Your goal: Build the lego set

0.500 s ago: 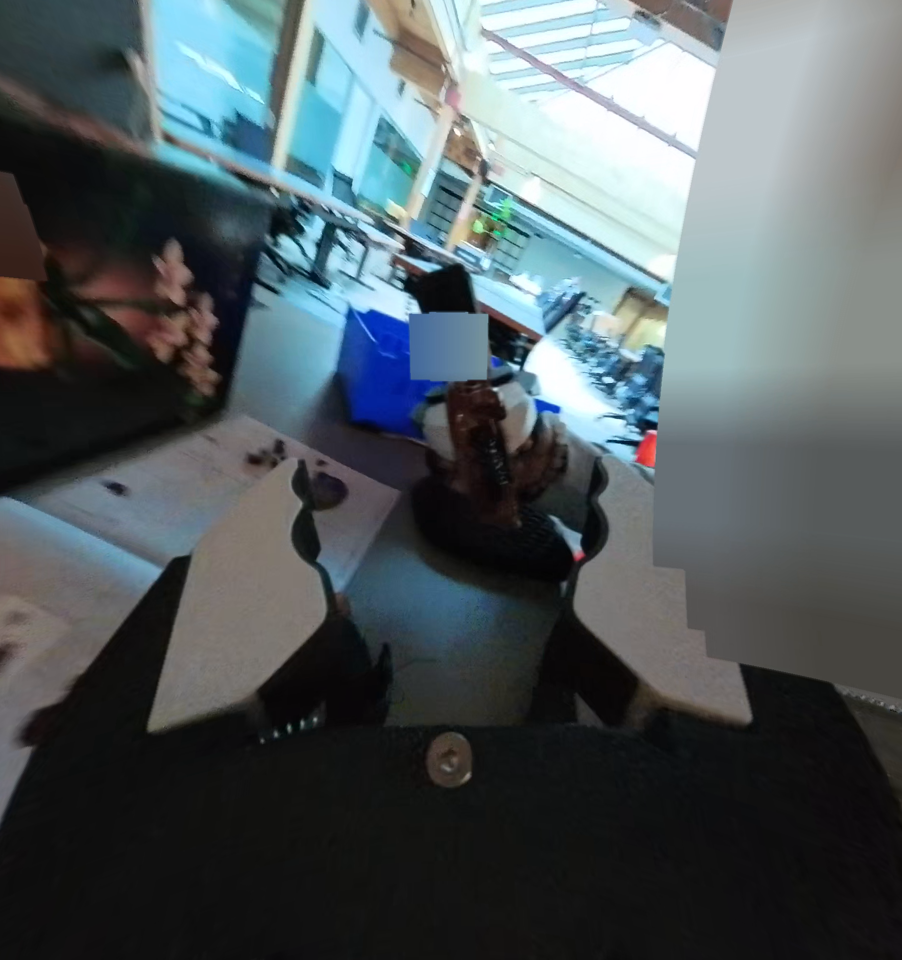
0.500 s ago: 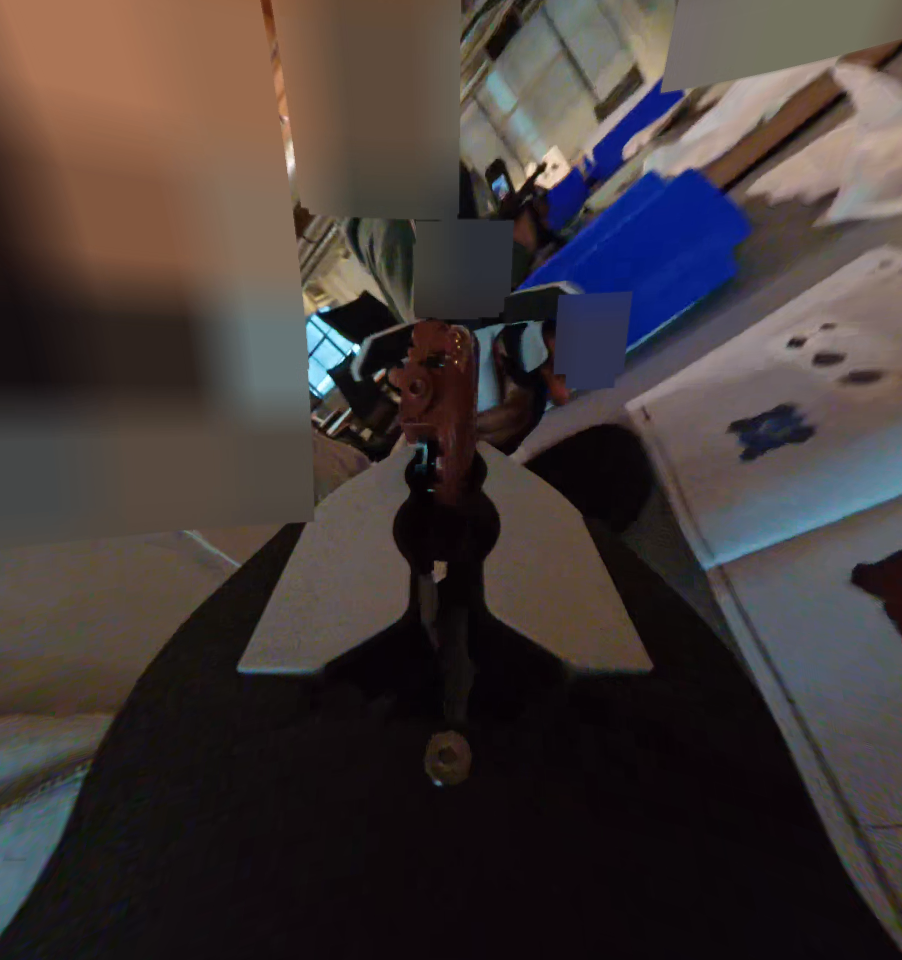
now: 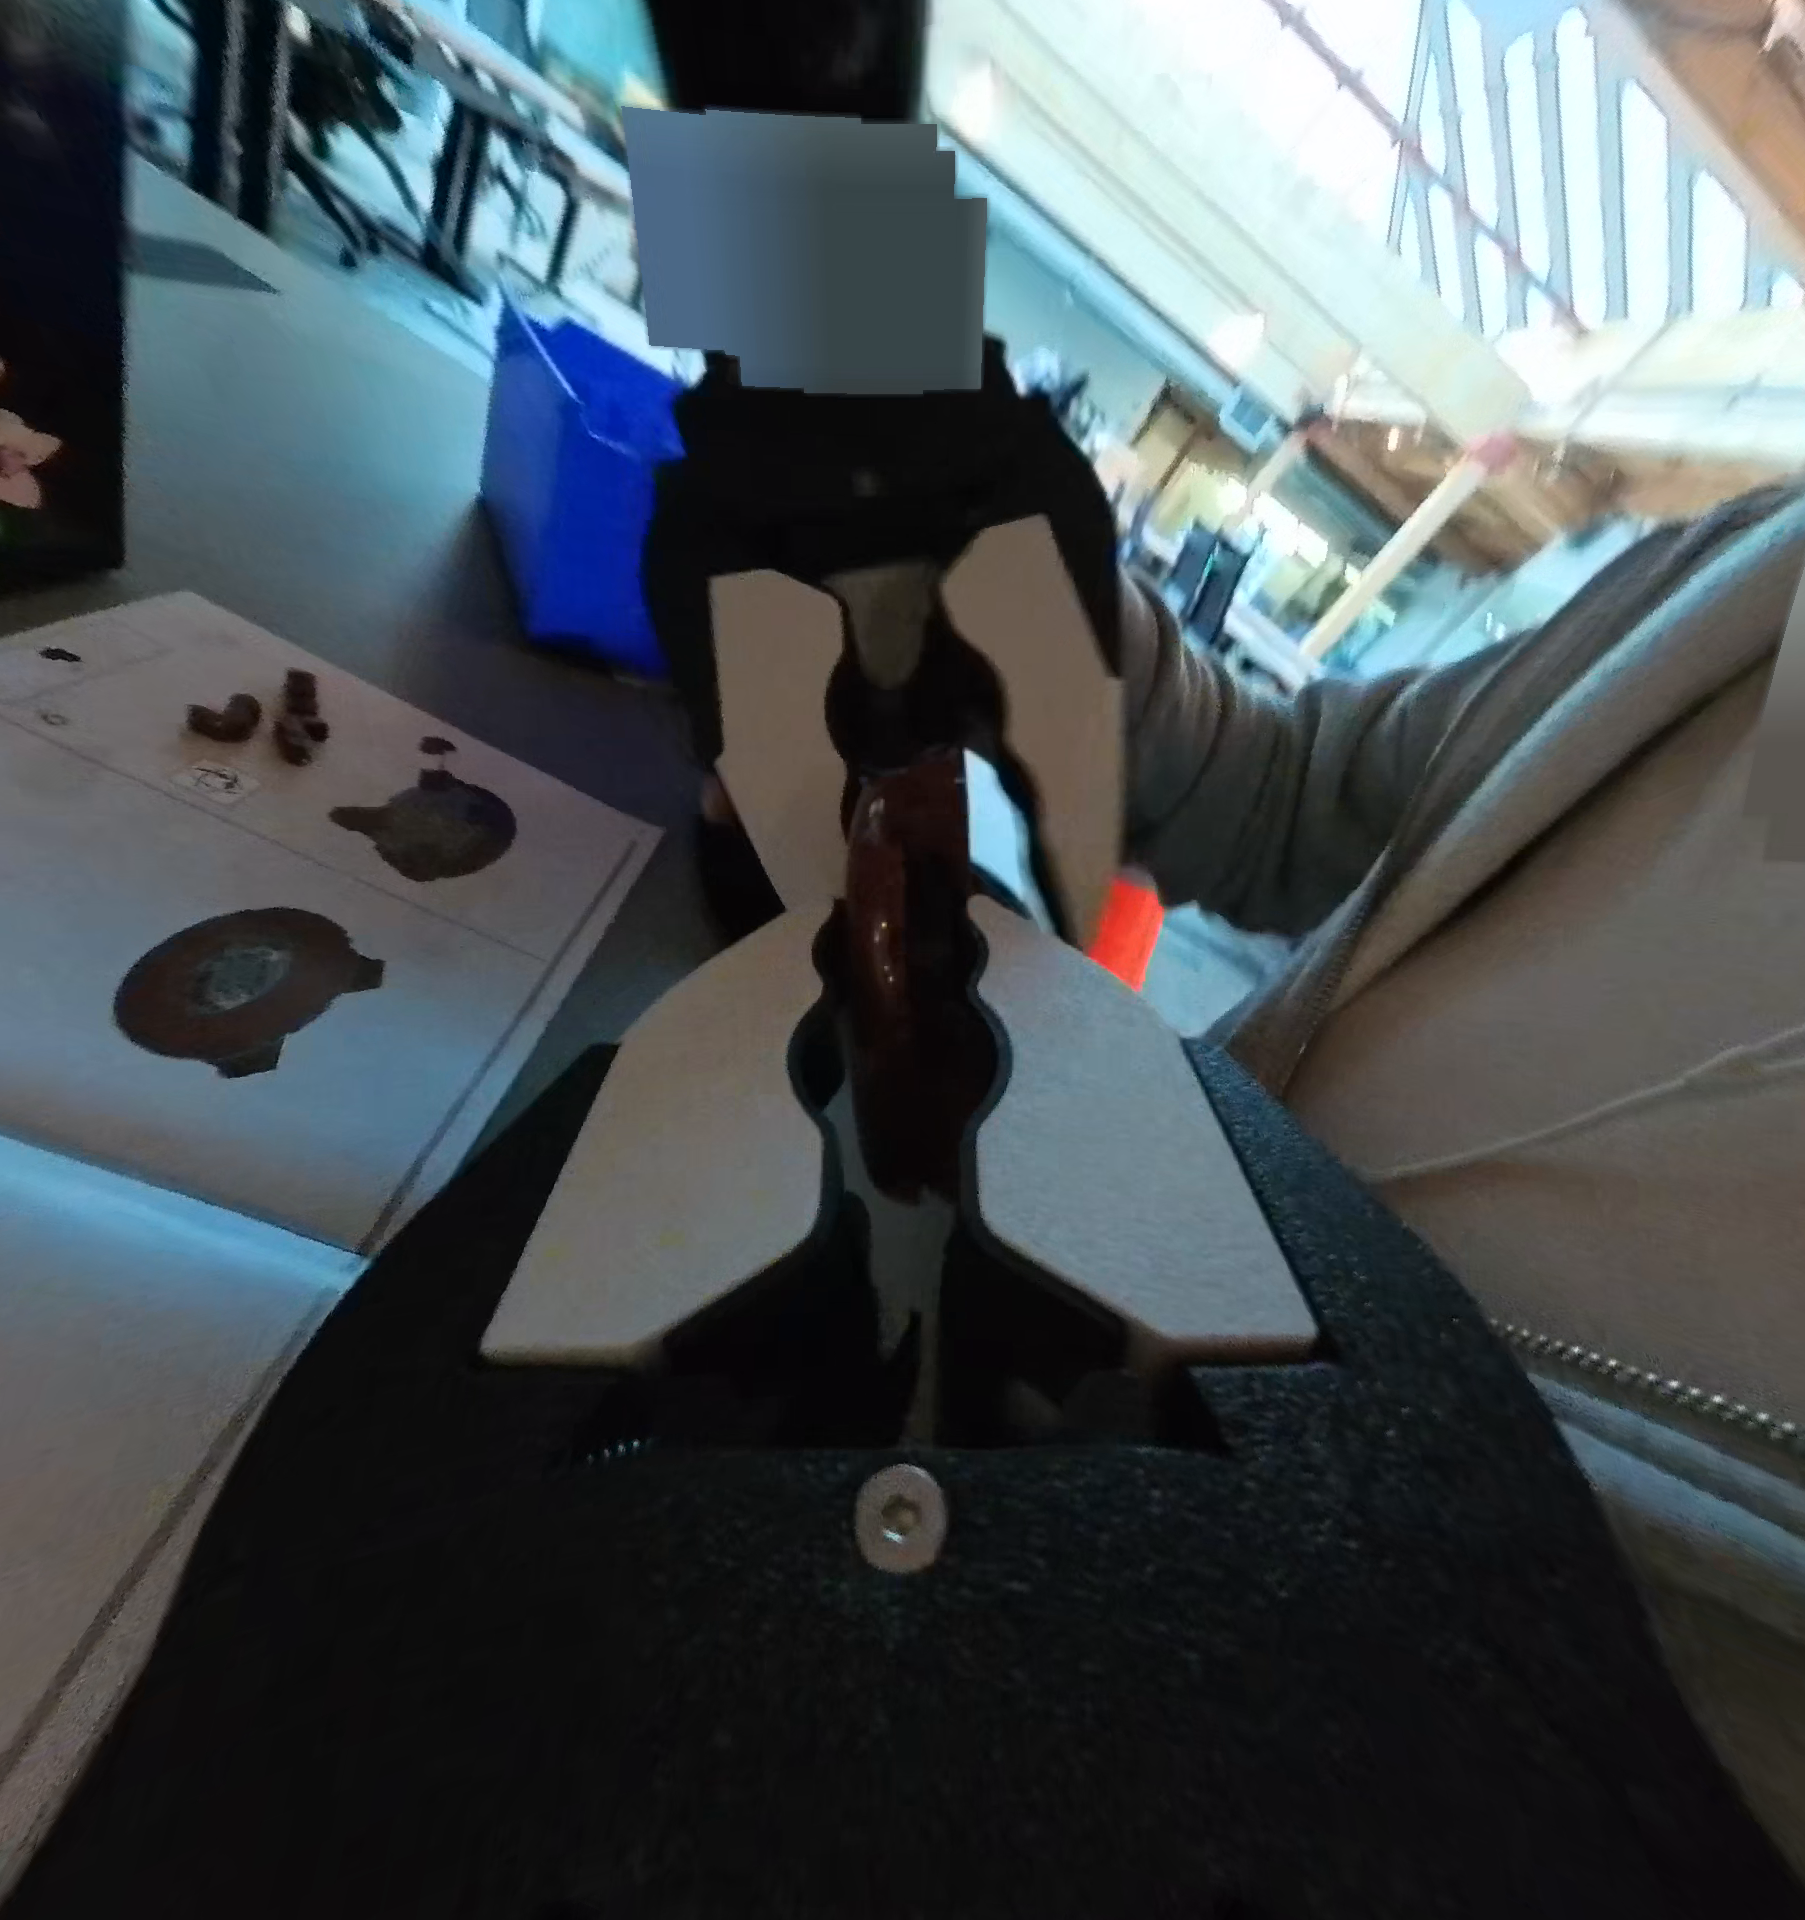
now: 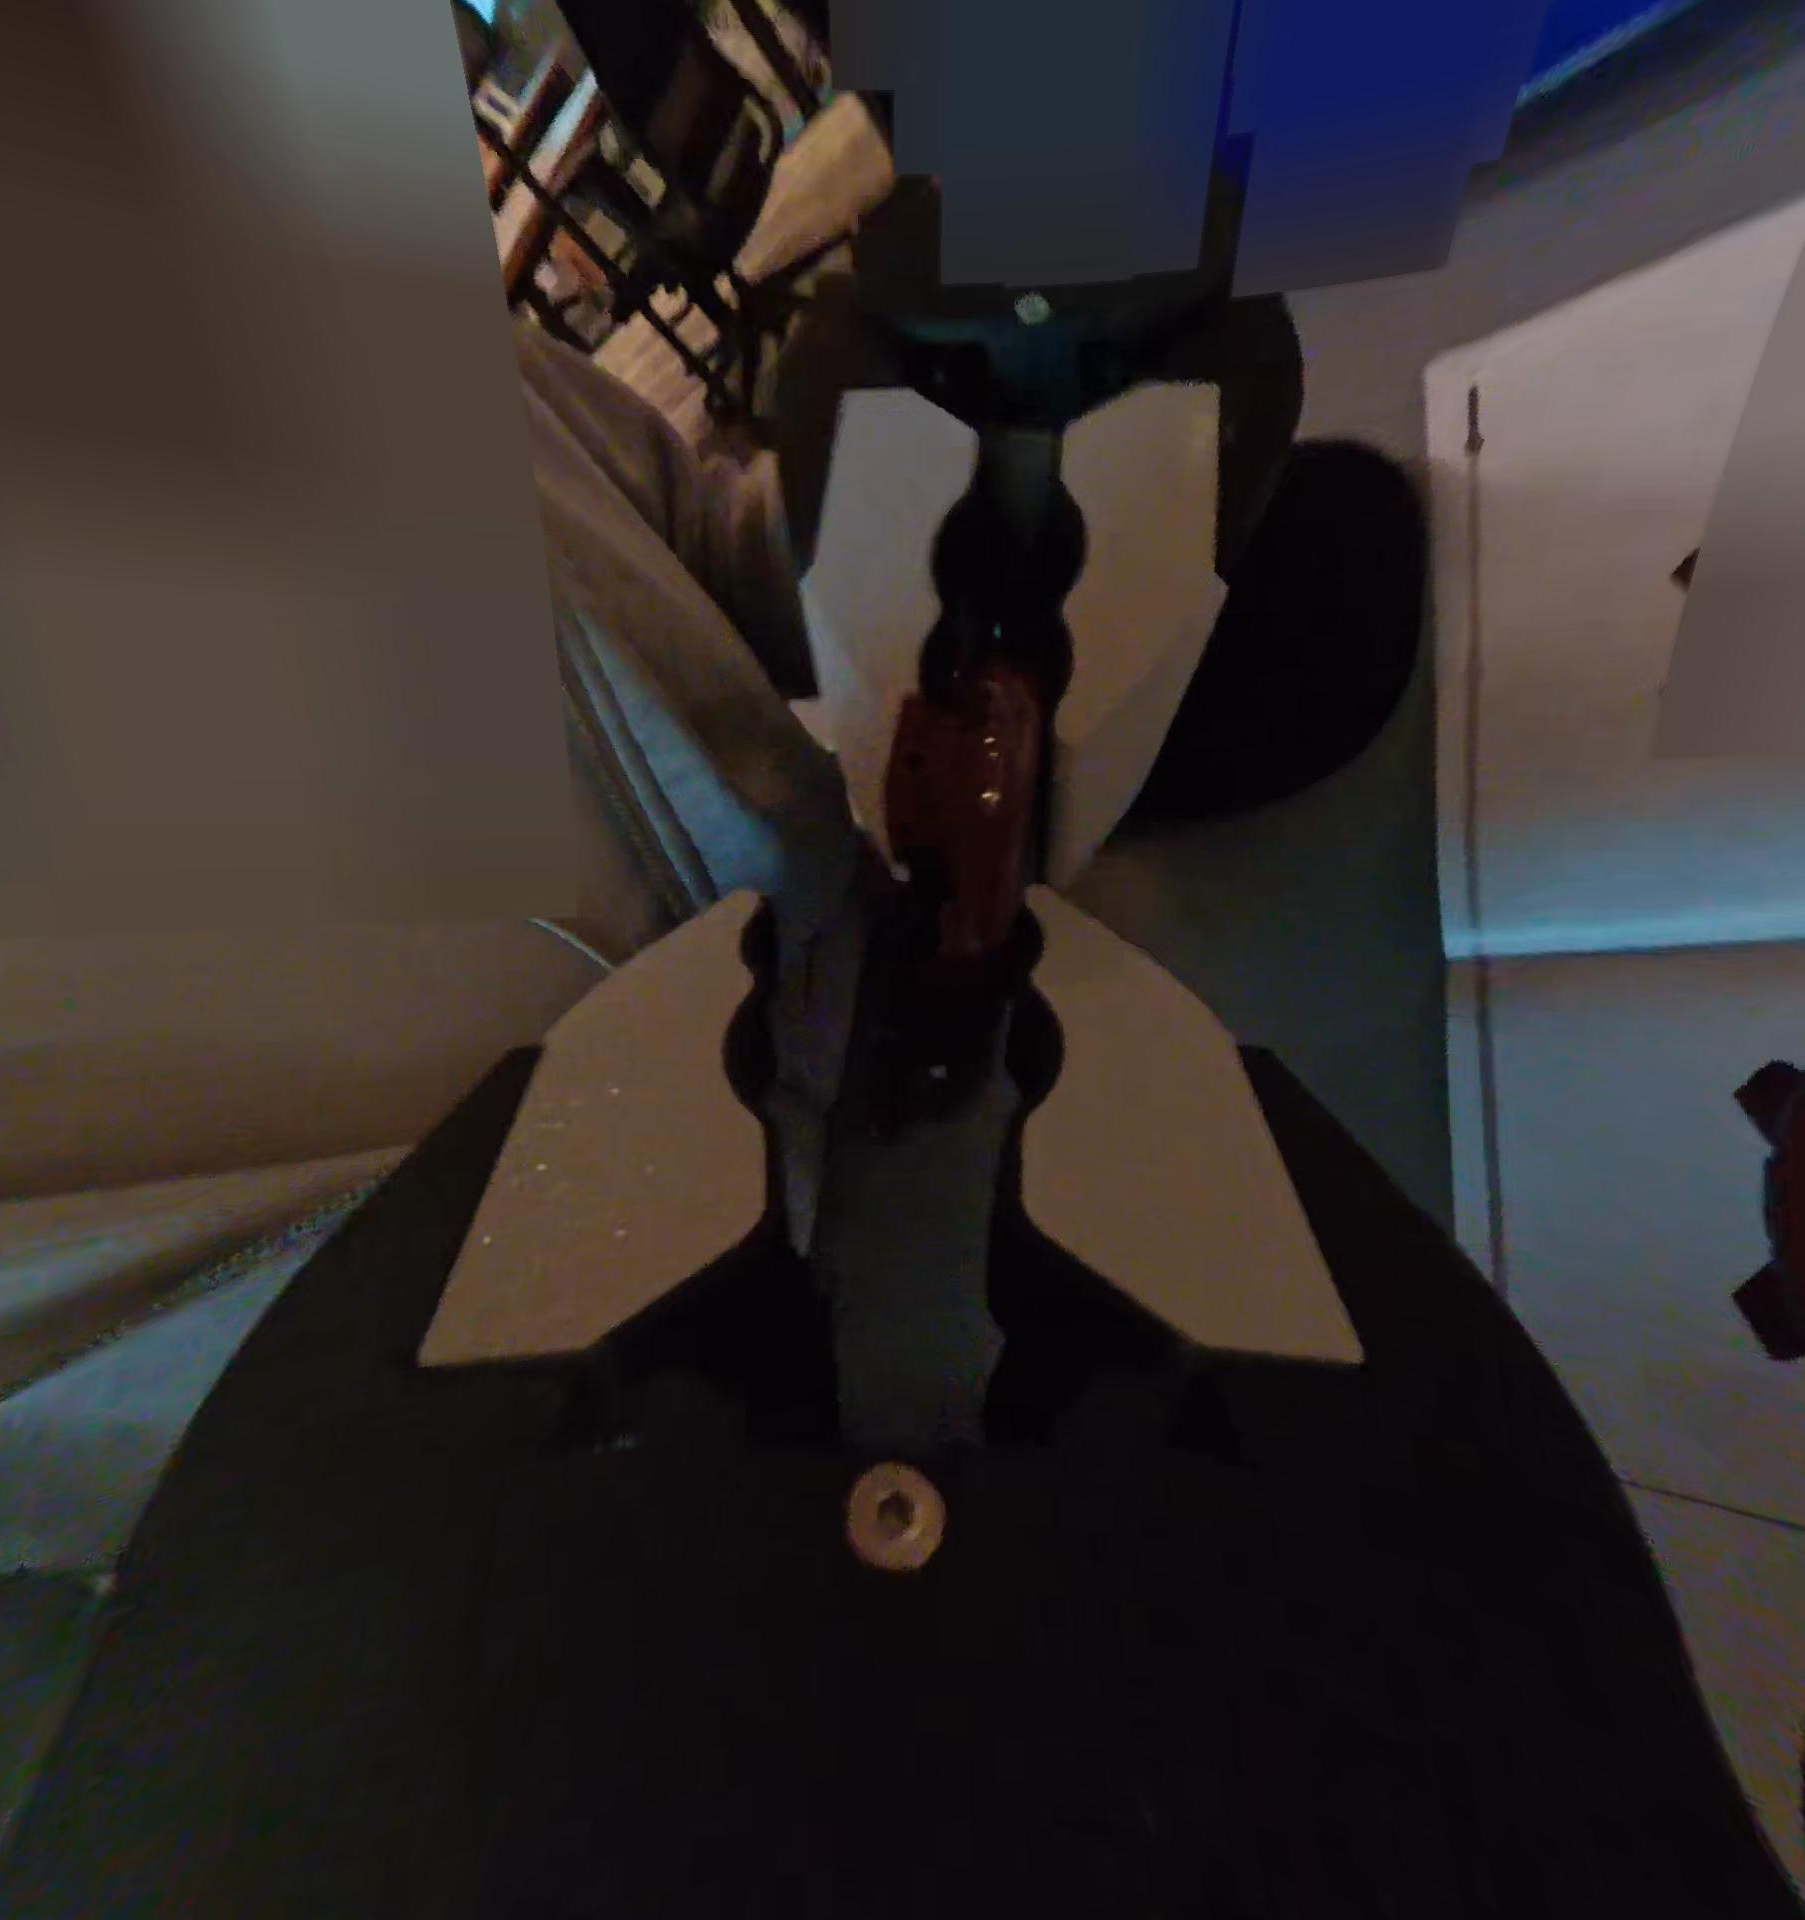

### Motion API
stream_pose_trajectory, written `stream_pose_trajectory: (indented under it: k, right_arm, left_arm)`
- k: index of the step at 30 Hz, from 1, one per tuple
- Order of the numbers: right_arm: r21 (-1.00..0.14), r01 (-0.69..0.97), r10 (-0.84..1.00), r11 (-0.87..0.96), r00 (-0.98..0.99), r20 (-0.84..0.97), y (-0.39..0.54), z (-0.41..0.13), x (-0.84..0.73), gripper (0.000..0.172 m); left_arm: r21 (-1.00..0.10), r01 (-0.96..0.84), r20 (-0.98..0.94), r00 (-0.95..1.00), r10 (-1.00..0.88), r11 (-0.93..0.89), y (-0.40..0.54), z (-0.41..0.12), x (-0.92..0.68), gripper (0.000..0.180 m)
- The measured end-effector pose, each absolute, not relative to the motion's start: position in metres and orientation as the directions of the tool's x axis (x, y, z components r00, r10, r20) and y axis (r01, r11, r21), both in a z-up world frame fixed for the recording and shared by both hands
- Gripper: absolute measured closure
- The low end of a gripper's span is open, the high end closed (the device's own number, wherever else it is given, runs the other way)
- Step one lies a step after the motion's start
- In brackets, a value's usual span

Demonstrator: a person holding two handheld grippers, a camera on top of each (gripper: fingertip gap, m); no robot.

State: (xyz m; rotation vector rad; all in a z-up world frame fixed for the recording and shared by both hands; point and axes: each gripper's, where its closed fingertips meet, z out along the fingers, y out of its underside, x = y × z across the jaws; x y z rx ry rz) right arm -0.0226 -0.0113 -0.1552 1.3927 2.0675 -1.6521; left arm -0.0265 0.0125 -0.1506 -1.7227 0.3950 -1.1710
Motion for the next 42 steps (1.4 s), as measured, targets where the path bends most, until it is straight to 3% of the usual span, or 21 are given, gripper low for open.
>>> stream_pose_trajectory:
  k: [3,5,7,8,9,10,12,15,16,19,21,24,27,31,42]
  right_arm:
    - [-0.840,0.520,0.672,-0.156,-0.567,-0.476,0.012,-0.119,-0.034,0.118]
    - [-0.959,0.194,0.820,-0.208,-0.499,-0.279,0.044,-0.072,-0.033,0.113]
    - [-0.959,-0.277,0.968,-0.056,-0.250,0.016,0.078,-0.014,-0.004,0.106]
    - [-0.898,-0.433,0.993,0.082,-0.044,0.112,0.092,0.005,0.016,0.097]
    - [-0.841,-0.483,0.969,0.244,0.156,0.191,0.104,0.013,0.033,0.091]
    - [-0.826,-0.418,0.918,0.378,0.285,0.276,0.111,0.007,0.039,0.090]
    - [-0.913,-0.127,0.880,0.388,0.345,0.326,0.133,-0.034,0.028,0.097]
    - [-0.946,0.239,0.907,0.219,0.308,0.288,0.156,-0.109,0.008,0.111]
    - [-0.927,0.345,0.915,0.148,0.308,0.261,0.165,-0.133,0.006,0.124]
    - [-0.807,0.584,0.942,-0.086,0.312,0.126,0.186,-0.197,0.007,0.136]
    - [-0.765,0.616,0.950,-0.186,0.311,0.019,0.189,-0.220,0.000,0.140]
    - [-0.705,0.679,0.952,-0.206,0.305,0.016,0.192,-0.240,-0.006,0.152]
    - [-0.676,0.731,0.976,-0.092,0.200,0.082,0.189,-0.244,-0.013,0.161]
    - [-0.538,0.838,0.979,0.095,0.021,0.204,0.205,-0.250,-0.009,0.162]
    - [-0.393,0.888,0.970,0.240,-0.210,0.120,0.206,-0.270,-0.018,0.161]
  left_arm:
    - [-0.809,0.376,0.586,0.448,-0.675,-0.452,0.015,-0.141,-0.042,0.163]
    - [-0.779,0.467,0.617,0.455,-0.642,-0.417,0.021,-0.138,-0.059,0.163]
    - [-0.739,0.565,0.654,0.472,-0.591,-0.367,0.029,-0.135,-0.080,0.164]
    - [-0.721,0.608,0.670,0.487,-0.560,-0.333,0.034,-0.135,-0.092,0.164]
    - [-0.705,0.643,0.683,0.505,-0.528,-0.298,0.039,-0.136,-0.103,0.163]
    - [-0.694,0.666,0.694,0.519,-0.499,-0.272,0.043,-0.137,-0.112,0.164]
    - [-0.688,0.684,0.703,0.546,-0.456,-0.242,0.048,-0.143,-0.121,0.164]
    - [-0.696,0.678,0.700,0.567,-0.433,-0.237,0.050,-0.150,-0.120,0.163]
    - [-0.697,0.674,0.700,0.562,-0.441,-0.246,0.049,-0.150,-0.118,0.163]
    - [-0.716,0.647,0.682,0.568,-0.461,-0.262,0.048,-0.151,-0.113,0.163]
    - [-0.729,0.629,0.672,0.580,-0.461,-0.271,0.048,-0.154,-0.109,0.163]
    - [-0.743,0.606,0.658,0.587,-0.472,-0.283,0.047,-0.155,-0.105,0.163]
    - [-0.735,0.603,0.668,0.563,-0.486,-0.310,0.046,-0.156,-0.101,0.164]
    - [-0.732,0.600,0.672,0.558,-0.487,-0.323,0.047,-0.158,-0.100,0.163]
    - [-0.723,0.598,0.682,0.539,-0.494,-0.346,0.046,-0.159,-0.098,0.163]
